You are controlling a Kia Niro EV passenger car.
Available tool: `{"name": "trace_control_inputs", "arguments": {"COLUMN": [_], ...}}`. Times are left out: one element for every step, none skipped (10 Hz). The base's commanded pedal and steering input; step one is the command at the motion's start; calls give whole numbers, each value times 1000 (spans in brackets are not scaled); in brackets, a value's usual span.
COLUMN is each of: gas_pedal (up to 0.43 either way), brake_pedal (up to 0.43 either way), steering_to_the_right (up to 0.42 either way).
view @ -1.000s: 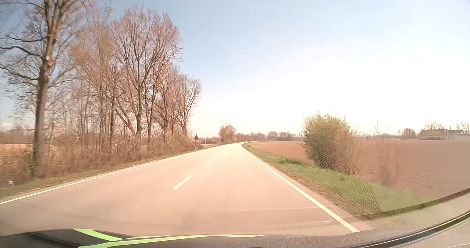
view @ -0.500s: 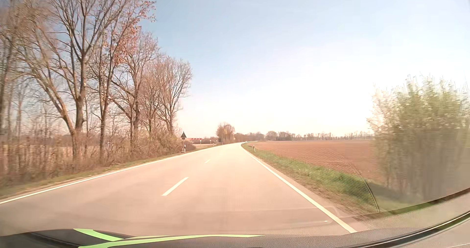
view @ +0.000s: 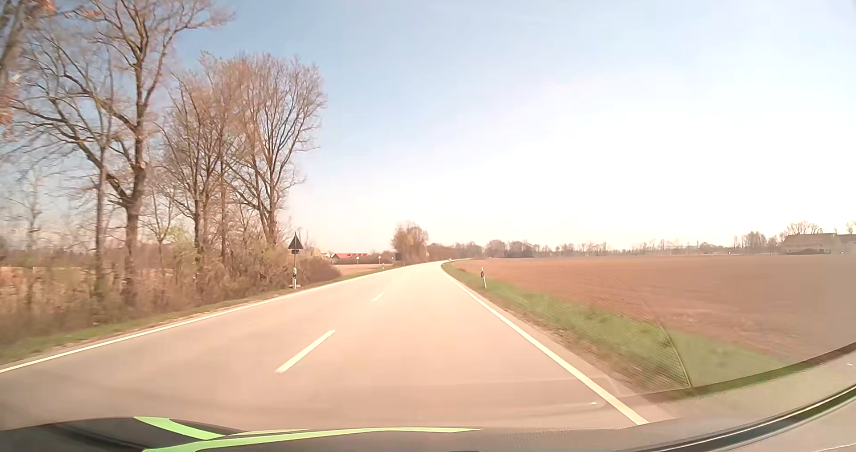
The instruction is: Follow the waypoints while adhering to traffic rules and regulations
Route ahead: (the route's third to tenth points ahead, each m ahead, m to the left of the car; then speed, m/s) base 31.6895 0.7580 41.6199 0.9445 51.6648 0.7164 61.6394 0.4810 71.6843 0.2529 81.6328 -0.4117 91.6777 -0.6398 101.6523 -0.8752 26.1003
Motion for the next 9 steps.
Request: {"name": "trace_control_inputs", "arguments": {"gas_pedal": [240, 240, 248, 248, 248, 248, 260, 260, 268], "brake_pedal": [0, 0, 0, 0, 0, 0, 0, 0, 0], "steering_to_the_right": [0, 0, 0, 0, 0, 0, 0, 0, 1]}}
